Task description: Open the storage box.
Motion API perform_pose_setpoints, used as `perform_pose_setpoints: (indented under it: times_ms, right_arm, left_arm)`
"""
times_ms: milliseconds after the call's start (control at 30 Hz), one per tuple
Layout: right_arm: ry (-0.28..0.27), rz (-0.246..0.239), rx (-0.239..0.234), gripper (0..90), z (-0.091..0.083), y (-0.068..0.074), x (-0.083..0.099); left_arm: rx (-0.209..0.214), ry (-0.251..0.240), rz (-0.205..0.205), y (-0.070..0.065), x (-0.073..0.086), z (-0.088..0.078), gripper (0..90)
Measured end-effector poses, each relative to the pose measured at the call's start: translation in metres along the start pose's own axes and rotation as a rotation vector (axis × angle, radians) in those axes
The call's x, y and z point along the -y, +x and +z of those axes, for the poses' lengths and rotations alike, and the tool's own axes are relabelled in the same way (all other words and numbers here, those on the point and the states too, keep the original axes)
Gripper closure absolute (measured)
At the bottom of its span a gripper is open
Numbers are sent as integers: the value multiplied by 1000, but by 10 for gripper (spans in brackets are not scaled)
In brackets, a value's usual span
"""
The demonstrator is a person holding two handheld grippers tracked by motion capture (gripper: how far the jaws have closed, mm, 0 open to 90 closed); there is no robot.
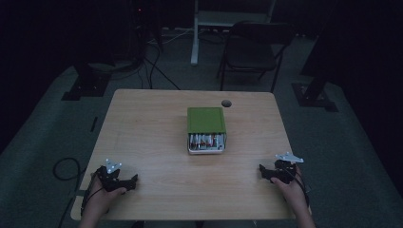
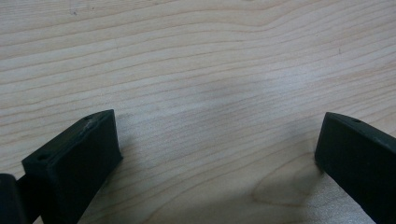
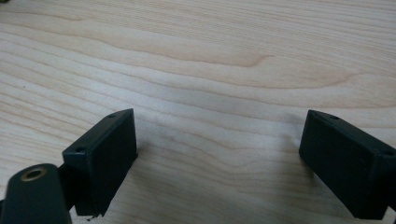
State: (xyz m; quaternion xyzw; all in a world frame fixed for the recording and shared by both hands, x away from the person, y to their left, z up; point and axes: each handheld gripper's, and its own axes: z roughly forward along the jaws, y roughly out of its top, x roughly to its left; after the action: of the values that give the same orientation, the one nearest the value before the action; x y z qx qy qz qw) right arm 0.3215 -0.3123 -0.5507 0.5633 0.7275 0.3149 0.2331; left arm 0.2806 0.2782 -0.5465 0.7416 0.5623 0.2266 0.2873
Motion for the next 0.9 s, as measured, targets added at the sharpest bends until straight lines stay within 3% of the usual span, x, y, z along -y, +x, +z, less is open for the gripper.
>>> perform_pose_setpoints:
  times_ms: [433, 900]
  right_arm:
    - [-1, 4, 3, 108, 0, 0, 0]
    - [-4, -34, -25, 111, -1, 11, 2]
  left_arm:
    - [-3, -1, -3, 0, 0, 0, 5]
    - [-1, -2, -2, 0, 0, 1, 4]
